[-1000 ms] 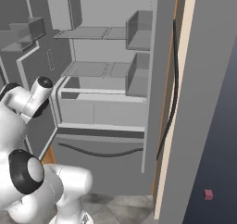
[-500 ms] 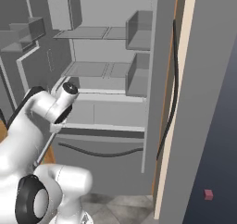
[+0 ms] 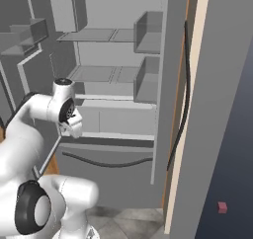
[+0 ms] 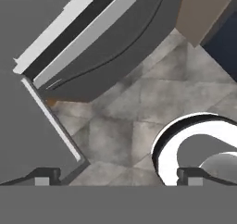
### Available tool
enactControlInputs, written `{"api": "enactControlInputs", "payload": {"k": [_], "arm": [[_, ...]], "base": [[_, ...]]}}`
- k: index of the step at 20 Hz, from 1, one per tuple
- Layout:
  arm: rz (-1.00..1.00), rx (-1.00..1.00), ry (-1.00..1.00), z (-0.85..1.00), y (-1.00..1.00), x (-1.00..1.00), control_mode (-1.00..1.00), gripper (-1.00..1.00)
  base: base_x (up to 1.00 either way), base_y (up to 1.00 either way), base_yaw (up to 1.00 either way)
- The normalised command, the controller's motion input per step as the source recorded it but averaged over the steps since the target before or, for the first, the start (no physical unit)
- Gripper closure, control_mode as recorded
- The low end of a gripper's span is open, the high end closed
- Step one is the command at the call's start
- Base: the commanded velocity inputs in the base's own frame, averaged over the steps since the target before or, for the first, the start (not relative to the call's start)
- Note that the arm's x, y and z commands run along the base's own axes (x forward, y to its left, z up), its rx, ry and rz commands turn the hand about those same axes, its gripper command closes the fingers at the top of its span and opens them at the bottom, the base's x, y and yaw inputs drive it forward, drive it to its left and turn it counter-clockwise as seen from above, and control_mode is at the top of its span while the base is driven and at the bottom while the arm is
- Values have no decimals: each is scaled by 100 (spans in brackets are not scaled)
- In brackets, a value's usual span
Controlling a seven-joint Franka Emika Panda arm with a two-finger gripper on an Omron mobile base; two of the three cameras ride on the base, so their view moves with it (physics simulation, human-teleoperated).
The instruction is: Place one of the steaks on the plate and the other in the bowl. Then place the bowl in the fridge.
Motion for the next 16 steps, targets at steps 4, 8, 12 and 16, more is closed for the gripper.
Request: {"api": "enactControlInputs", "payload": {"k": [4,8,12,16], "arm": [[73,-38,-14,-2,-41,-7,-100,-100],[81,-22,-9,-10,-24,-24,-100,-100],[11,7,4,0,-47,1,-100,-100],[0,-1,-2,0,-10,-68,-100,-100]], "base": [[0,0,0],[0,0,0],[0,0,0],[0,0,0]]}}
